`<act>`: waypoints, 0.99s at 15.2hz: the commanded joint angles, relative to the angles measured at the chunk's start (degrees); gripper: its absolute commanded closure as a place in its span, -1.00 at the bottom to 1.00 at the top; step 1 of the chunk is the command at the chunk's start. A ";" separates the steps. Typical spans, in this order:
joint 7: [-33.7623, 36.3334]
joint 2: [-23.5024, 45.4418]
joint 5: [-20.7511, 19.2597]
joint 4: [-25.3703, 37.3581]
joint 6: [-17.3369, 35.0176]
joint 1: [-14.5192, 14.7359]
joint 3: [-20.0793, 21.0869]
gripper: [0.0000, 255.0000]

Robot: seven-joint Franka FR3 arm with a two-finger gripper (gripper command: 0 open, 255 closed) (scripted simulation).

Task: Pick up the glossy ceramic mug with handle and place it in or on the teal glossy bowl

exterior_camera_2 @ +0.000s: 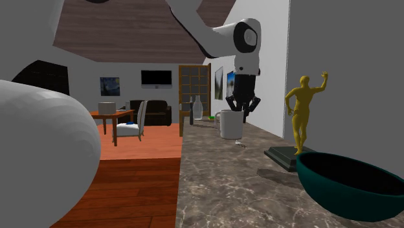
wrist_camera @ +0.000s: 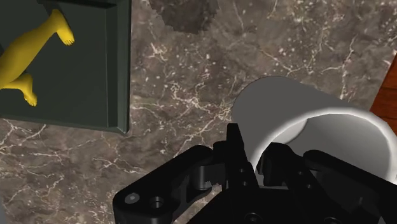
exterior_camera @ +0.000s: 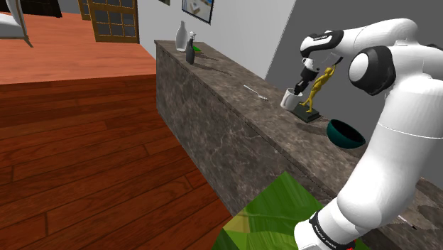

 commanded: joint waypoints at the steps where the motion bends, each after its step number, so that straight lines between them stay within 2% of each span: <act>1: 0.34 -0.37 -0.32 1.33 -1.61 0.00 -0.13 1.00; 12: 1.41 -1.07 -1.10 8.96 -9.70 -0.59 -0.57 1.00; 15: -0.47 -2.90 -1.94 7.13 -9.66 -1.42 -1.48 1.00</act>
